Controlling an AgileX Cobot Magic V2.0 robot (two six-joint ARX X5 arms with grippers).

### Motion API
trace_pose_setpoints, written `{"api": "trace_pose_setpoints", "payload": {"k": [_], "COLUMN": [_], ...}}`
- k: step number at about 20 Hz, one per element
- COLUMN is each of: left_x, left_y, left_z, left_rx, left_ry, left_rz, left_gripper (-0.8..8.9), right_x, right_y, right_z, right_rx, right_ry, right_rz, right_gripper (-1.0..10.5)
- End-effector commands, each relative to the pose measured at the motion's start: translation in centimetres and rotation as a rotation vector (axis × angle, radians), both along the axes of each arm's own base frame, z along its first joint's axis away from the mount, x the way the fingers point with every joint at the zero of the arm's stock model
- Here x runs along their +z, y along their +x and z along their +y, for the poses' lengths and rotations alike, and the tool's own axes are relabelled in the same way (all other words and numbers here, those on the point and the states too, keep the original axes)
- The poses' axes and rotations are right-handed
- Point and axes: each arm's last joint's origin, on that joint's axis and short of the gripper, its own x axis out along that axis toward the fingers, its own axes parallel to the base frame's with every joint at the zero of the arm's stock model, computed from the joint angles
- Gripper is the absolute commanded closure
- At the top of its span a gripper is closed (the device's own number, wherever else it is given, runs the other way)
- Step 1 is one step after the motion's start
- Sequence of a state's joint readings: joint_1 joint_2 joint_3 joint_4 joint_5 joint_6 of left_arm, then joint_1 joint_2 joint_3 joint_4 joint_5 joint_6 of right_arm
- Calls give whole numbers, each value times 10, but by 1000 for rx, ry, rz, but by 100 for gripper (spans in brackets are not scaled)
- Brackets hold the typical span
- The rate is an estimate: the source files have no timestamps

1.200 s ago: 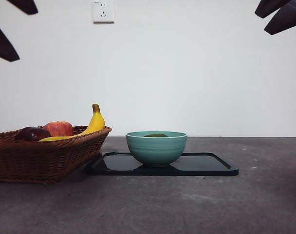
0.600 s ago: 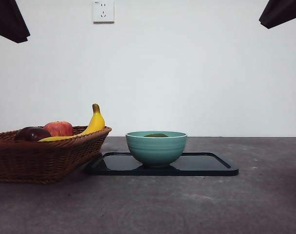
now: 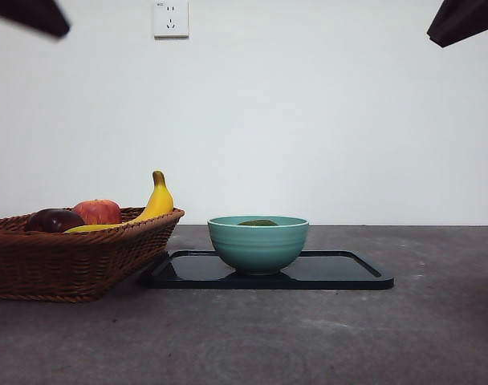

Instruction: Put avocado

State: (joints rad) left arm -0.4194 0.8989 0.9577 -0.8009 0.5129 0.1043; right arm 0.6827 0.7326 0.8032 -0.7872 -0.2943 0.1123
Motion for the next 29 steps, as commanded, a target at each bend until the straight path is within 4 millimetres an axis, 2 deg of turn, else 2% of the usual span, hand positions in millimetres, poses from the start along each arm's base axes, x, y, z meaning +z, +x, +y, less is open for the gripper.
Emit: {"api": "trace_pose_setpoints", "payload": {"k": [1, 3, 5, 9, 12, 15, 19, 23, 29], "left_x": [29, 42, 39, 0, -41, -84, -124, -145, -164], "left_y": [-1, -13, -28, -49, -56, -54, -51, -51, -49], "left_z": [17, 39, 55, 73, 76, 77, 77, 77, 77], "left_rx": [76, 230, 388, 673, 712, 730, 745, 747, 745], "left_ry": [-69, -103, -89, -7, 14, -6, -26, -25, -1], "left_rz": [-378, -619, -775, -884, -872, -833, -753, -733, -669], "left_gripper": [798, 798, 798, 798, 798, 798, 798, 798, 798], "right_x": [3, 3, 3, 3, 3, 3, 3, 3, 3], "right_y": [0, 0, 0, 0, 0, 0, 0, 0, 0], "right_z": [2, 2, 2, 2, 2, 2, 2, 2, 2], "right_rx": [6, 6, 6, 6, 6, 6, 6, 6, 6], "right_ry": [13, 13, 13, 13, 13, 13, 13, 13, 13], "right_rz": [-7, -7, -7, -7, -7, -7, -7, -7, -7], "right_gripper": [940, 940, 940, 940, 940, 940, 940, 940, 940]}}
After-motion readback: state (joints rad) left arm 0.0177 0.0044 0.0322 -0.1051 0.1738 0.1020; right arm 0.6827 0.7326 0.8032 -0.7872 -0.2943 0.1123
